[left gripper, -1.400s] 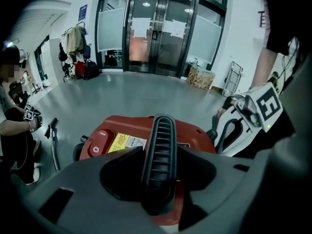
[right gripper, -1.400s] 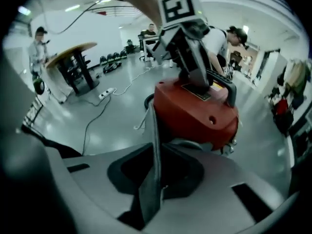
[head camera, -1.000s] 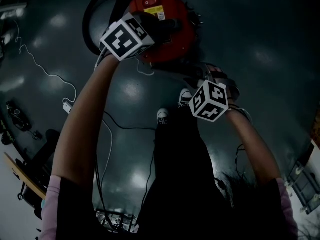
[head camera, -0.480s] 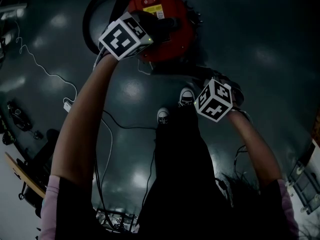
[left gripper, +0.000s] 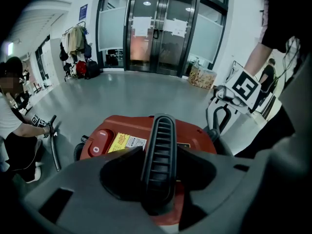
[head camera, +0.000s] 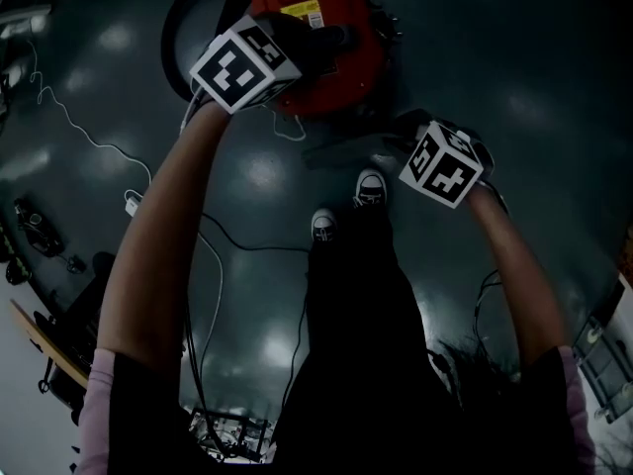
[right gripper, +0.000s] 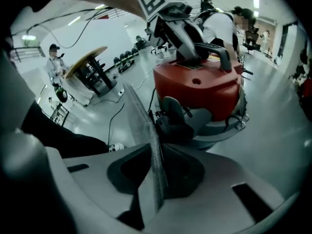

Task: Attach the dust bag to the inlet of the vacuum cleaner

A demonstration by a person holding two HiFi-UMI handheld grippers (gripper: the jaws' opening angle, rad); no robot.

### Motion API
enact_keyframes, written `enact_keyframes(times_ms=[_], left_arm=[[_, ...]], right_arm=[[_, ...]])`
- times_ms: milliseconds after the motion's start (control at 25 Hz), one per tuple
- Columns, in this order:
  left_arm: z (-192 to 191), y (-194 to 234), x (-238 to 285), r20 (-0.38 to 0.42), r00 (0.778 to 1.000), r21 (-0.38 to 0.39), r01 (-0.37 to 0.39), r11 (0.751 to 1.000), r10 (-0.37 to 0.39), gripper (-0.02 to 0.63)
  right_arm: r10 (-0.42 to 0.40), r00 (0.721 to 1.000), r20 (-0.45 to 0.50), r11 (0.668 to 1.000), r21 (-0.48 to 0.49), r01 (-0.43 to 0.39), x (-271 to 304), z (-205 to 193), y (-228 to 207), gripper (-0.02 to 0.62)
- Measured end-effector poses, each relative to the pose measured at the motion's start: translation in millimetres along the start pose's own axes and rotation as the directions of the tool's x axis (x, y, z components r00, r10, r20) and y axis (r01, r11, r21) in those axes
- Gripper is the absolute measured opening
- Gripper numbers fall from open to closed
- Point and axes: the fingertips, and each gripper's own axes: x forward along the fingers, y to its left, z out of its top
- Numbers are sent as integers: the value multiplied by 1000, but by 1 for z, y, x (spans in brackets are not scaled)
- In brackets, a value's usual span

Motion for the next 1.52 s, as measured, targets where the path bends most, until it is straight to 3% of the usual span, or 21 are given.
enact_keyframes(times_ms=[120, 240, 400, 600, 800, 1000, 1120, 1360, 1520], left_arm=[[0, -1, 0, -12, 1000, -7, 9, 1000, -10, 192], [0, -2, 0, -15, 1000, -16, 17, 1000, -17, 192], [1, -2, 0, -10, 1000, -17, 20, 1000, -20, 192], [2, 3, 1, 13, 1000, -14, -6, 1000, 6, 192], [6, 5, -6, 57, 996, -35, -68, 997, 69, 202], [33, -2, -47, 187, 978, -114, -73, 991, 93, 201], [39, -20, -79, 223, 970, -152, -67, 986, 100, 199], [30, -85, -150, 280, 954, -248, -34, 968, 105, 155], [24, -131, -202, 305, 944, -268, -39, 963, 123, 119]], right_arm=[[28, 999, 17, 997, 77, -29, 1, -2, -2, 67], [37, 999, -39, 999, -2, -38, -3, -4, 4, 78], [20, 994, -105, 999, -26, -23, -7, -20, 5, 170], [-1, 995, -102, 999, 35, 5, -18, -41, 0, 173], [-26, 999, -37, 990, 138, 31, -32, -39, 3, 173], [-60, 997, 48, 964, 260, 46, -54, -25, 7, 173], [-107, 990, 91, 934, 350, 69, -73, -14, 15, 173], [-193, 960, 204, 872, 485, 72, -127, 24, 54, 172], [-234, 937, 261, 843, 535, 62, -167, 58, 93, 172]])
